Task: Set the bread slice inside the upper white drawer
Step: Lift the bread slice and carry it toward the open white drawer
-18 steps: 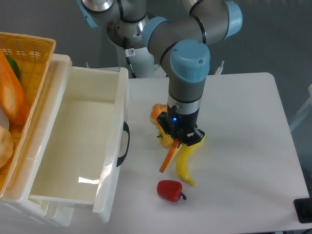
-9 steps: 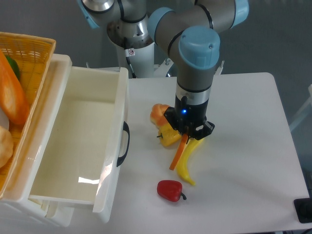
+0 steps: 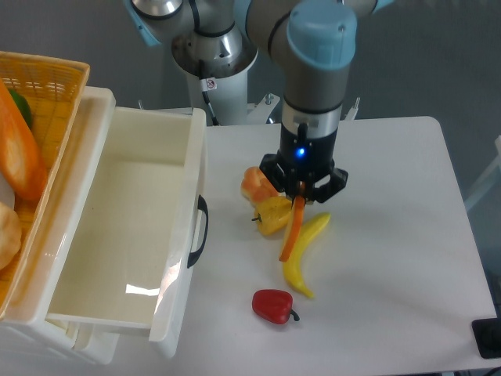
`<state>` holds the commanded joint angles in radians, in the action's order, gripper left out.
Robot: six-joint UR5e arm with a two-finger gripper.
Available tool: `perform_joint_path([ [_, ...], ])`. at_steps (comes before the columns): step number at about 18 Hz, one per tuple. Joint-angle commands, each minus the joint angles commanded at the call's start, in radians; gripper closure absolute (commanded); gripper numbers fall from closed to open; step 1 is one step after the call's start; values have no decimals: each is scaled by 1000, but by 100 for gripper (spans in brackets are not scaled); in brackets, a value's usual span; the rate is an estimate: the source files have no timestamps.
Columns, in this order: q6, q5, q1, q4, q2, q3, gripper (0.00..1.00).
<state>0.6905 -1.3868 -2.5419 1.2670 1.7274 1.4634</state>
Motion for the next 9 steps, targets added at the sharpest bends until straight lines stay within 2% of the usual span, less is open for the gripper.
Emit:
perform_joint_path([
  [5,-104,123,6,18,-80,5,97],
  [9,-115,193,8,60,-137,8,97],
])
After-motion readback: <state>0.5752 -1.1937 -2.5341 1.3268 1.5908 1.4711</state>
